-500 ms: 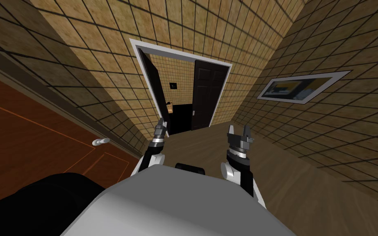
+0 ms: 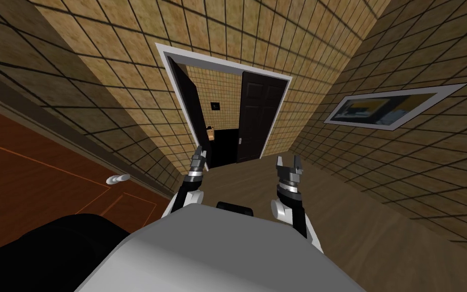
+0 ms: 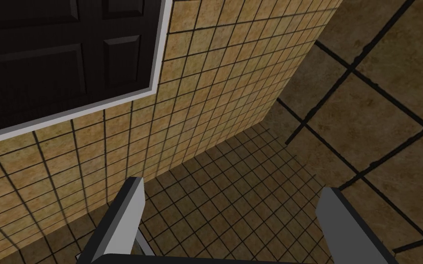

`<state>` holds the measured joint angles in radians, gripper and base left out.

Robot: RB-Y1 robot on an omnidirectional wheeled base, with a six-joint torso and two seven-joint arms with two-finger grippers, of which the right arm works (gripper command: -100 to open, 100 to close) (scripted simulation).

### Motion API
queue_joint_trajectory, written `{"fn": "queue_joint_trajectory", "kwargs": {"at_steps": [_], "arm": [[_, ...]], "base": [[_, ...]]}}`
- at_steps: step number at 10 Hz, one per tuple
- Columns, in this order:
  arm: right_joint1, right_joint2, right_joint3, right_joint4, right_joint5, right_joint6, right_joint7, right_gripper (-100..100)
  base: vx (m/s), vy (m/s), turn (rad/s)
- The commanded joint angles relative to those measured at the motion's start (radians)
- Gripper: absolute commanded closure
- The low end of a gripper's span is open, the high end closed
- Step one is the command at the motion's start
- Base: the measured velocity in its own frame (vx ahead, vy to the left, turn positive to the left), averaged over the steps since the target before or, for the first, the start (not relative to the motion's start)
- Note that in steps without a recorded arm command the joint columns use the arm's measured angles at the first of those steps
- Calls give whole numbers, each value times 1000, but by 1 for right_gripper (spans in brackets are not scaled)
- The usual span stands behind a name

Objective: Push the door open

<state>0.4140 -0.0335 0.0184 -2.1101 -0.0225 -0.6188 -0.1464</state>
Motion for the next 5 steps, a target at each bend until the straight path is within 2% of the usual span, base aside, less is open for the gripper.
{"fn": "queue_joint_trajectory", "kwargs": {"at_steps": [1, 5], "arm": [[-5, -7, 2, 28, 2, -8, 2, -100], [-44, -28, 6, 131, 9, -19, 11, -100]], "base": [[116, -7, 27], [134, -14, 50]]}}
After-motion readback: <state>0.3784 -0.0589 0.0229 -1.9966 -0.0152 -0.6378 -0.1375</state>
